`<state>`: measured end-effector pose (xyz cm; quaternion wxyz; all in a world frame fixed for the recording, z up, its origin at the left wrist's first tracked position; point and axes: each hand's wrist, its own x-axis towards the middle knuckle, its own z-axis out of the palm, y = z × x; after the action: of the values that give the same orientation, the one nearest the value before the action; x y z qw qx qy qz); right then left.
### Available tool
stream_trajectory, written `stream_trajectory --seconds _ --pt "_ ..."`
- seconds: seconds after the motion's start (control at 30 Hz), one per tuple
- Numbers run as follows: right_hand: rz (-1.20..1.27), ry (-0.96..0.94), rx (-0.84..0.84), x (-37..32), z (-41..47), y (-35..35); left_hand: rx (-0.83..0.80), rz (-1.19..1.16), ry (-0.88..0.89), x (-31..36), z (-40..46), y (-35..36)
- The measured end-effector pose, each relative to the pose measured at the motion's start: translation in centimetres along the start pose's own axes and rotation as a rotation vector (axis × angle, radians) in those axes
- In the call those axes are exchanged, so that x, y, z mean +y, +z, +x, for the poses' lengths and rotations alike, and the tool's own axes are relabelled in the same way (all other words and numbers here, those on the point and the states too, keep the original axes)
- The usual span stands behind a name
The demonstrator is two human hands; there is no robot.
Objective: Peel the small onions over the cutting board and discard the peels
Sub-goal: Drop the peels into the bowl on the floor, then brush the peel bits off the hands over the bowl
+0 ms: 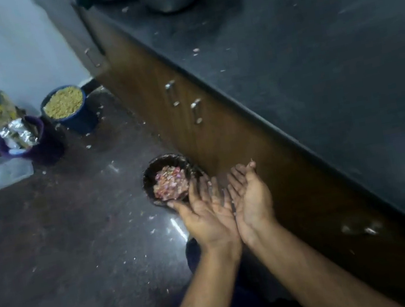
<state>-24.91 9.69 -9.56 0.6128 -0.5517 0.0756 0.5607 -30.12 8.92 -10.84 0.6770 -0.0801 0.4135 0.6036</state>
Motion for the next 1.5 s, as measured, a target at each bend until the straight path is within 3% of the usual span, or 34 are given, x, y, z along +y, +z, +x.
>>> stream_trajectory --seconds 0.3,0.53,1.0,1.27,1.5 --pt "0.226 -0.304 0.083 -11.6 -13.5 -12.6 -0.331 0.275 -0.232 -8.8 -17.6 5.3" --pt "0.366 -0.425 0.217 -15.5 -17.3 -19.3 -0.531 0.511 -0.386 -14.1 -23.7 6.3" --pt "0.626 -0.621 0.577 -22.2 -13.2 -22.0 -0.832 0.903 -0.534 -21.6 -22.6 13.5" --pt "0.642 -0.697 0.832 -24.5 -12.4 -24.3 -0.979 1.1 -0.633 -24.5 -20.8 15.7" --pt "0.589 -0.64 0.892 -25.5 -11.2 -29.1 -0.968 1.189 -0.63 -28.2 -19.5 15.9"
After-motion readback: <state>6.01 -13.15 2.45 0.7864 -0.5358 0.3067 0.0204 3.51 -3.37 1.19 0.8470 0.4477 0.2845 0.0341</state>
